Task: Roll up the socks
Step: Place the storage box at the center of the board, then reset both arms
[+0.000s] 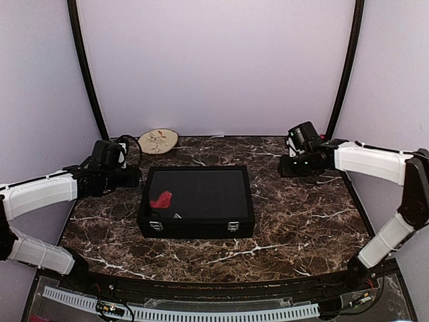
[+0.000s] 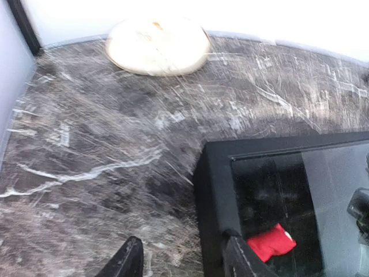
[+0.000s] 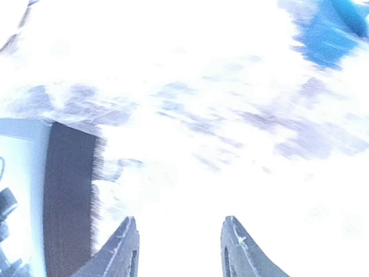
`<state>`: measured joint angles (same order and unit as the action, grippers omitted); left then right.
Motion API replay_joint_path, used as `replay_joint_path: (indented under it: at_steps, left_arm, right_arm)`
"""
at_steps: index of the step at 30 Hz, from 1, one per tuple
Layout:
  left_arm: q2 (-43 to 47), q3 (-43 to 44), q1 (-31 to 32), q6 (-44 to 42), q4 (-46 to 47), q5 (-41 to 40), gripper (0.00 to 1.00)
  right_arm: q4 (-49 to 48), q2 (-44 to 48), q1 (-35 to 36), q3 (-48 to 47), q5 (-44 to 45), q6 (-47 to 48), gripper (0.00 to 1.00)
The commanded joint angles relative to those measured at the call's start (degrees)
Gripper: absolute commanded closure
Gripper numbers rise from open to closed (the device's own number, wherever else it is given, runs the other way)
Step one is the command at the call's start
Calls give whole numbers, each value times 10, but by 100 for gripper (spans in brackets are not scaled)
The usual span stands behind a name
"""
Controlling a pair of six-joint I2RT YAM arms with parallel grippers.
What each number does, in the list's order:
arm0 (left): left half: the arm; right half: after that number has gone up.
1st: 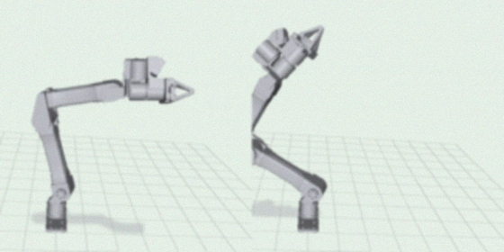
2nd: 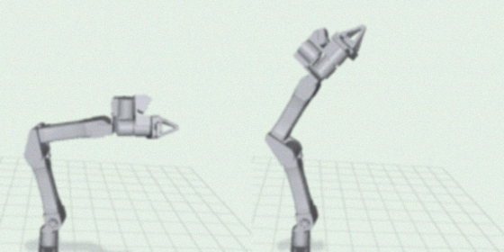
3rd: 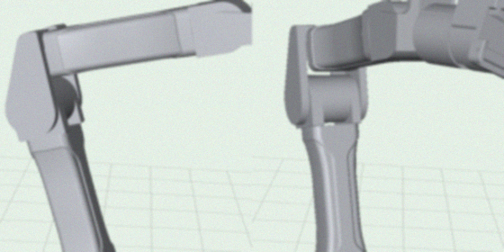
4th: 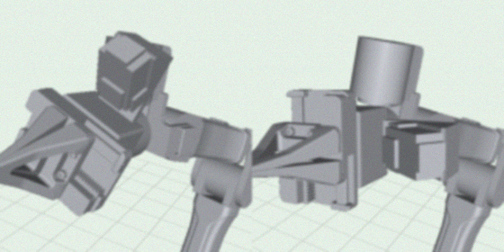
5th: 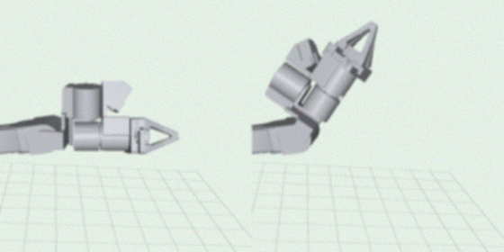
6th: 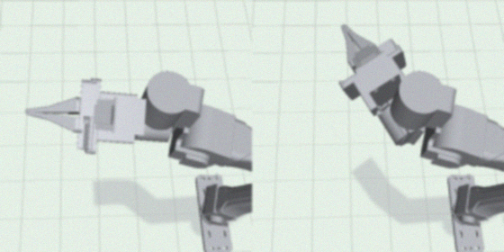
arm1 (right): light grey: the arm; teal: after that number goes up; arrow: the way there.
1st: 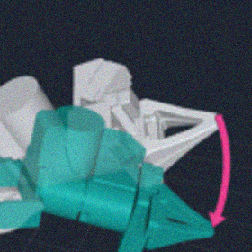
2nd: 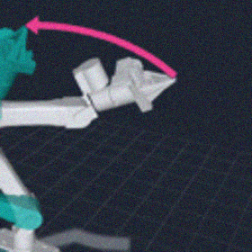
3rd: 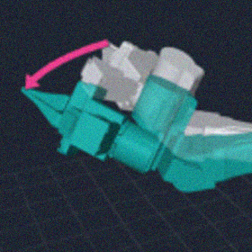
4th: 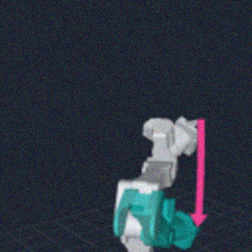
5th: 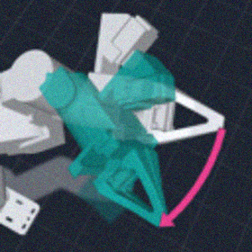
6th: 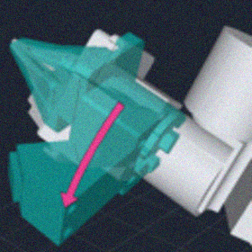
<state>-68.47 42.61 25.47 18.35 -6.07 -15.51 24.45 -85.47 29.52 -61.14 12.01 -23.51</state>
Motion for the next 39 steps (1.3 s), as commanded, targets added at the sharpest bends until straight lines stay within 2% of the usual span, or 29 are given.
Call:
replay_joint_path:
  at_steps: [1, 4, 6, 7, 8, 9, 14, 18, 22, 26, 28, 31, 35, 39]
  left_arm:
    - [-52, 51, -7, -18, 37, 94, 50]
    - [-50, 51, -7, -13, -1, 108, 48]
    - [-24, 21, -7, -15, 10, 135, 43]
    - [-3, 8, -6, -11, 11, 146, 26]
    - [13, -1, -6, -3, 6, 152, 4]
    - [27, -6, -7, 5, -6, 151, 1]
    - [101, -10, -6, 49, -80, 114, 1]
    - [162, -8, -6, 61, -81, 49, 1]
    - [192, 4, -6, 17, -37, -15, 1]
    - [154, 35, -10, -70, -2, -114, 1]
    - [119, 46, -24, -123, 27, -119, 1]
    - [80, 45, -63, -157, 65, -106, 1]
    - [77, -1, -120, -173, 140, -61, 1]
    - [82, -29, -139, -179, 159, -44, 1]
  right_arm:
    - [-56, -97, 37, -84, -96, -9, 53]
    - [-73, -86, 27, -76, -85, -11, 50]
    - [-73, -81, 20, -77, -87, -6, 50]
    - [-69, -82, 18, -79, -85, 0, 50]
    - [-64, -83, 17, -82, -82, 5, 50]
    - [-59, -83, 17, -84, -79, 10, 50]
    - [-56, -64, 18, -73, -54, 19, 49]
    - [-73, -22, 13, -34, 8, 23, 46]
    - [-83, 12, 3, -6, 65, 26, 42]
    - [-77, 41, -1, 5, 105, 30, 36]
    - [-74, 57, -2, 13, 127, 21, 31]
    - [-63, 80, -2, 25, 149, 5, 27]
    - [-53, 119, -3, 52, 168, -18, 24]
    - [-46, 164, -3, 78, 174, -24, 25]
